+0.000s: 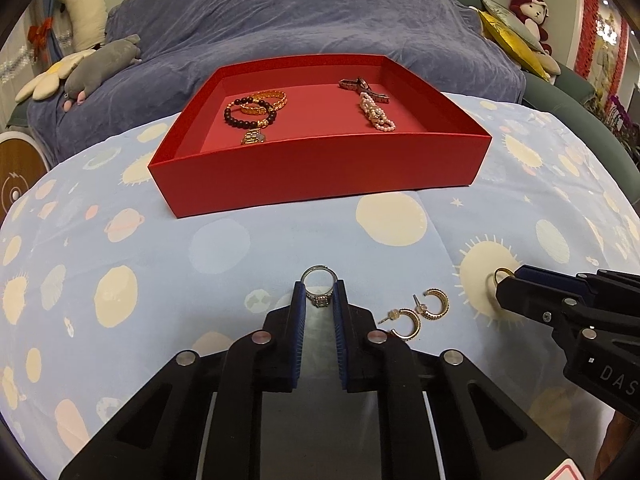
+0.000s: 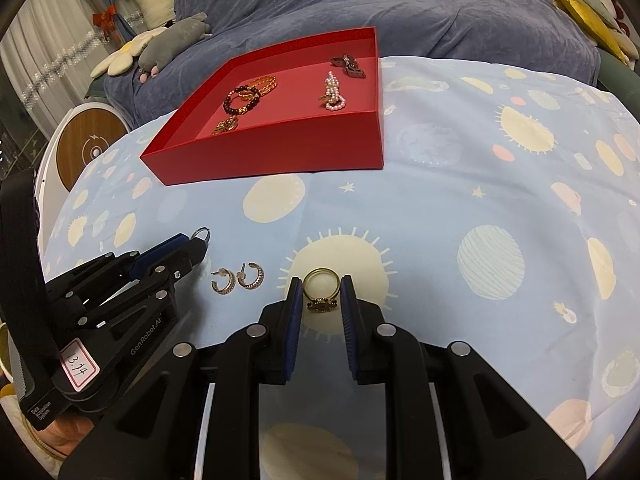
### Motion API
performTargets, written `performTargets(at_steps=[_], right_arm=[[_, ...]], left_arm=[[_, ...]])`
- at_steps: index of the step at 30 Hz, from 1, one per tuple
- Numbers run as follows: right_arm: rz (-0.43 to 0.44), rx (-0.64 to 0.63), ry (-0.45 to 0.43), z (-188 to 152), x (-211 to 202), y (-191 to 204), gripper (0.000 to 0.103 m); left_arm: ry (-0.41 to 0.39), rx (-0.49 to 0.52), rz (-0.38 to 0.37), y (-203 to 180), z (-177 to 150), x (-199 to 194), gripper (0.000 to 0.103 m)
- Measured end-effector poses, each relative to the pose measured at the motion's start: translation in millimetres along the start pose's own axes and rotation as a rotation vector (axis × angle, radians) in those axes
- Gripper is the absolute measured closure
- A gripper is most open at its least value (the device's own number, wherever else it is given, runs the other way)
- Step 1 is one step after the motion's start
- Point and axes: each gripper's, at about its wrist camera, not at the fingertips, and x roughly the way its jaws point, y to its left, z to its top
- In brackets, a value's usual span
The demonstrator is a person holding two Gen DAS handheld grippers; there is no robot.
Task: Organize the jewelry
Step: 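Carry both rings into the red box and open both tools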
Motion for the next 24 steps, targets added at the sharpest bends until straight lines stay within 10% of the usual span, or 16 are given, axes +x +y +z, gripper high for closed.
performTargets(at_steps=[24], right_arm=[[0.019, -0.024, -0.016, 3, -5, 9, 0.098]], left_arm=[[-0.021, -0.061, -0.030, 13, 10, -31, 0.097]])
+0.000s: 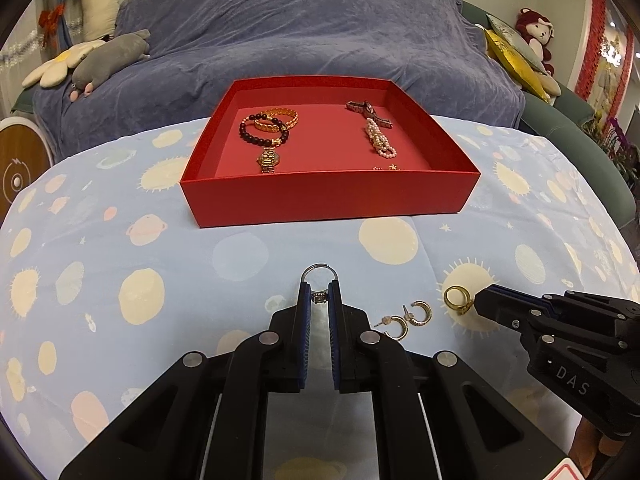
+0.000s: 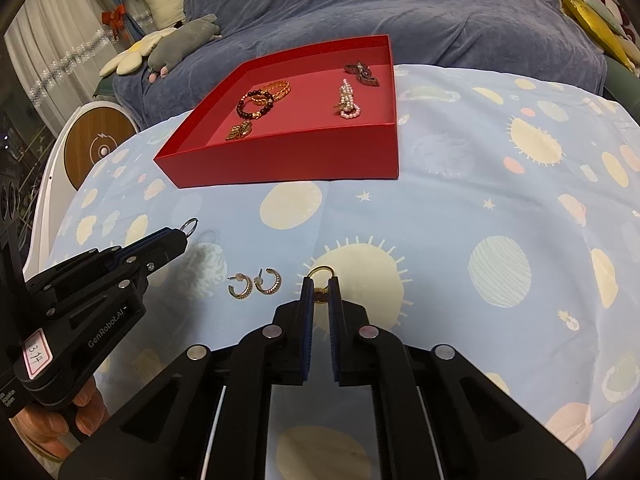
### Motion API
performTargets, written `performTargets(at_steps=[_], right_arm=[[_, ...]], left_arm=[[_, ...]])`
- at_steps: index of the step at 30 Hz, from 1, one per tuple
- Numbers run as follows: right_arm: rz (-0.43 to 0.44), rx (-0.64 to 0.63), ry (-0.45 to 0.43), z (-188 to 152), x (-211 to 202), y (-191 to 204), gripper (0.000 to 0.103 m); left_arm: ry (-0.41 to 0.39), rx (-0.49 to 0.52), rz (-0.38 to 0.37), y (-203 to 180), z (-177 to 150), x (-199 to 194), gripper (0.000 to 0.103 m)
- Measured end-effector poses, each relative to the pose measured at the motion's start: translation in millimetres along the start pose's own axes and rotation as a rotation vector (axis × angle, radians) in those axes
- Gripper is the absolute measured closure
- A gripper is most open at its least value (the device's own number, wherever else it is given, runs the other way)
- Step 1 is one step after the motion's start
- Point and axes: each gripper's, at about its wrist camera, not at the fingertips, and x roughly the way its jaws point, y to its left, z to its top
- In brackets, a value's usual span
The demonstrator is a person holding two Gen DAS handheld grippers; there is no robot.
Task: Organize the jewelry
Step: 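Carry both rings into the red box and open both tools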
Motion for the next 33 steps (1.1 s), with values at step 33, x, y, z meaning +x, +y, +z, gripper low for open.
performTargets(at_steps=[33], right_arm=[[0.016, -0.052, -0.058, 11, -18, 10, 0.089]], left_arm=[[-0.021, -0.051, -0.035, 20, 7, -27, 0.097]])
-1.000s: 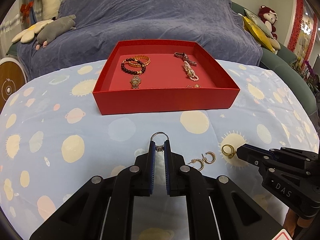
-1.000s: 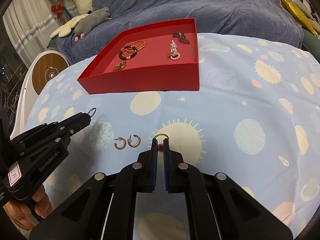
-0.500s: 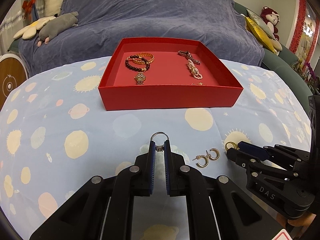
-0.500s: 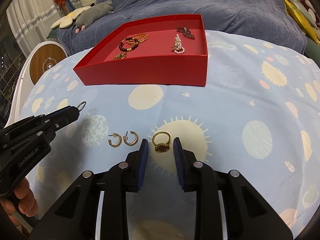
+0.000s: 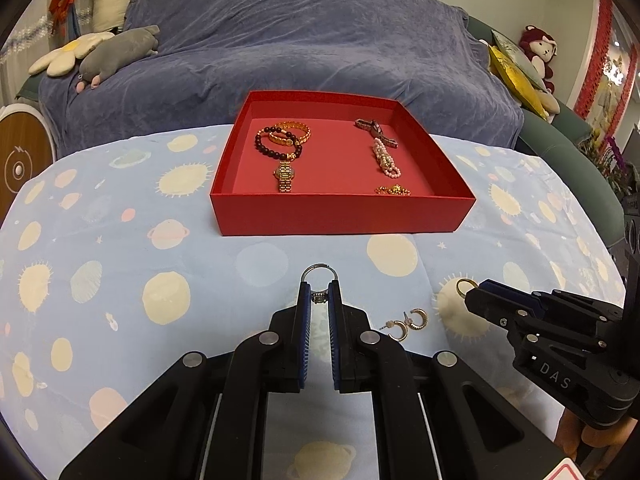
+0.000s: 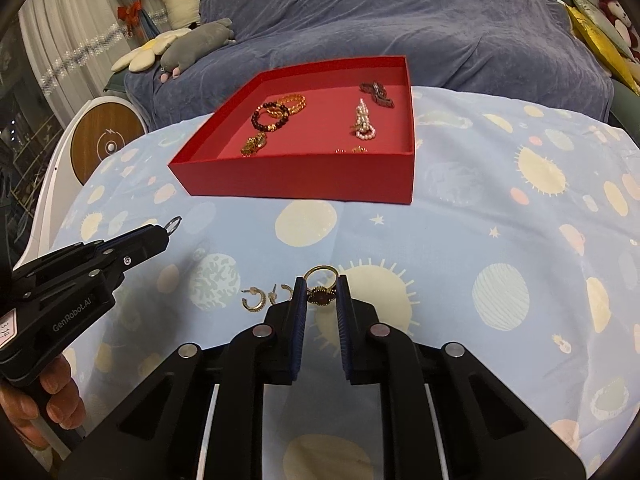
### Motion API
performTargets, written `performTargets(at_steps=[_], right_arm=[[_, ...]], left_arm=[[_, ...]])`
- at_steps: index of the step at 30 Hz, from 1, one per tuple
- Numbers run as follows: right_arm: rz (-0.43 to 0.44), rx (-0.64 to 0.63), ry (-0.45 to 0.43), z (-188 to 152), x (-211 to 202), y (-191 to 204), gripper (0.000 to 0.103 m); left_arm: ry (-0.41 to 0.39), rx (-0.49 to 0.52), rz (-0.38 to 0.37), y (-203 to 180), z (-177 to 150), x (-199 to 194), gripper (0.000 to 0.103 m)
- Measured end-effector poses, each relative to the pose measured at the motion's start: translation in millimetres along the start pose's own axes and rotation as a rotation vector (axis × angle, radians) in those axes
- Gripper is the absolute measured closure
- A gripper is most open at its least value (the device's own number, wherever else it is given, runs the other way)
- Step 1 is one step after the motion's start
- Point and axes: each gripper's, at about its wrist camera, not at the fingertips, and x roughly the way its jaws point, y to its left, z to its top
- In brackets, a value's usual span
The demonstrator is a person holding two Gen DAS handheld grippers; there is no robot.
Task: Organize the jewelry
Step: 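Carry both rings into the red box and open both tools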
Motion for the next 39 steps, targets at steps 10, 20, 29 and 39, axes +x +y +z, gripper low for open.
performTargets(at_steps=[10, 20, 29, 39], right_arm=[[0.031, -0.012, -0.121, 84, -38, -6, 0.089], [0.021, 0.049, -0.076, 125, 37, -25, 0.089], [0.054, 0.052, -0.008, 129, 95, -21, 0.089], [0.036, 0.038, -0.014, 134, 109, -26, 0.086]], left_arm=[[-0.081, 0.035, -0.025, 6, 82, -37, 0.097], [-0.053, 0.043, -0.008, 0, 132, 48, 0.097], [0.009, 0.035, 0.008, 1, 135, 112, 0.097], [0.039, 0.035, 0.018, 3, 136, 141, 0.087]])
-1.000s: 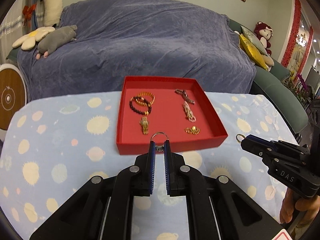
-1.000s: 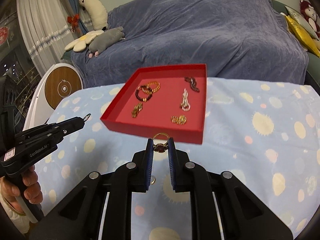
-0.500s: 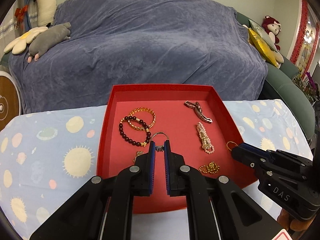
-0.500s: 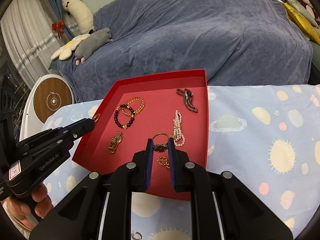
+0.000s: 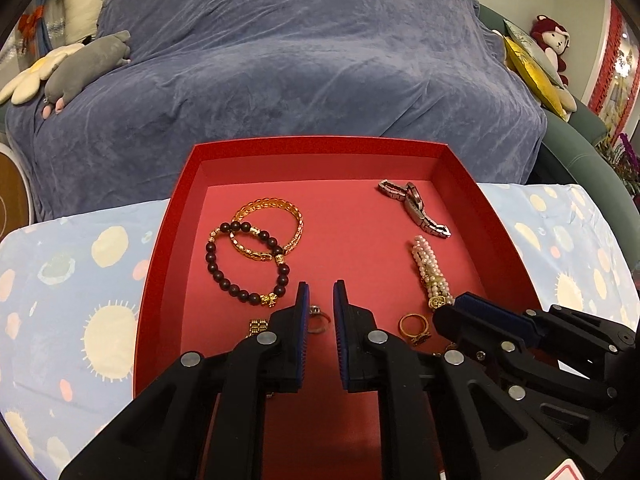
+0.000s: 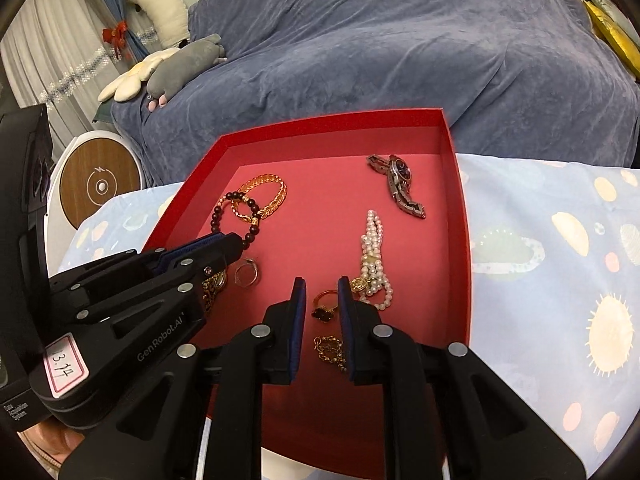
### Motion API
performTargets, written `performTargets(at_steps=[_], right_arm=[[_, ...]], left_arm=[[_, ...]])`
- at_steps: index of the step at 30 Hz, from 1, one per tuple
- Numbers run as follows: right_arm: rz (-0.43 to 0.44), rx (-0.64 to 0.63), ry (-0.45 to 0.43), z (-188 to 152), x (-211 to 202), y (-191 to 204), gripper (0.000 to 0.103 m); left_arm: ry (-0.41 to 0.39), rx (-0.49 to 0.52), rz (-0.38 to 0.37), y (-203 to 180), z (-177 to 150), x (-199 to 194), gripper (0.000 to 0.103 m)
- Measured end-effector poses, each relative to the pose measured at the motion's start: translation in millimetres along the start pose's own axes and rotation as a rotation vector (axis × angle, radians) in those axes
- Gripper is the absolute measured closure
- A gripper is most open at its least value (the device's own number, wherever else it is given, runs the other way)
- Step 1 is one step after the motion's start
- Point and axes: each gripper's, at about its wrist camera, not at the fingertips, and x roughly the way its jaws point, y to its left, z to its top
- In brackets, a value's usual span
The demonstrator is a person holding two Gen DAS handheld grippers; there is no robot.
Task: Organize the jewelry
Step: 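Carry both rings into the red box and open both tools, then move both open tools toward the pair of gold hoop earrings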
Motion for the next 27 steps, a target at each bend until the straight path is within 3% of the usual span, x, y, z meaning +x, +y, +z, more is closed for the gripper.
performTargets(at_steps=[1, 6, 11, 15, 18, 21, 23, 27], right_arm=[[0.000, 0.005, -0.007, 1, -4, -2, 0.086], [-0.004, 0.025, -0.050, 5, -40, -7, 0.086], [-0.033, -0.018, -0.091, -6, -90, 1, 0.075], [-0.048, -0.058, -0.106, -29, -124, 12, 0.075], [-0.044, -0.061, -0.099, -53, -139, 17, 0.069], [-0.012, -0.030, -0.071, -76, -146, 18, 0.068], [-0.005, -0.020, -0.054, -88, -149, 20, 0.065], [-0.015, -0.022, -0.043, -109, -148, 27, 0.054]], left_arm=[[-0.004, -0.010, 0.000, 1, 1, -2, 0.081], [-0.049, -0.037, -0.005, 8, 2, -35, 0.078], [-0.084, -0.040, 0.026, 16, -15, -88, 0.067], [-0.091, -0.010, 0.083, 19, -40, -125, 0.066], [-0.091, -0.006, 0.115, 20, -59, -146, 0.064], [-0.092, -0.012, 0.137, 21, -81, -162, 0.055], [-0.096, -0.002, 0.163, 18, -95, -169, 0.044], [-0.087, -0.002, 0.184, 13, -119, -173, 0.040]])
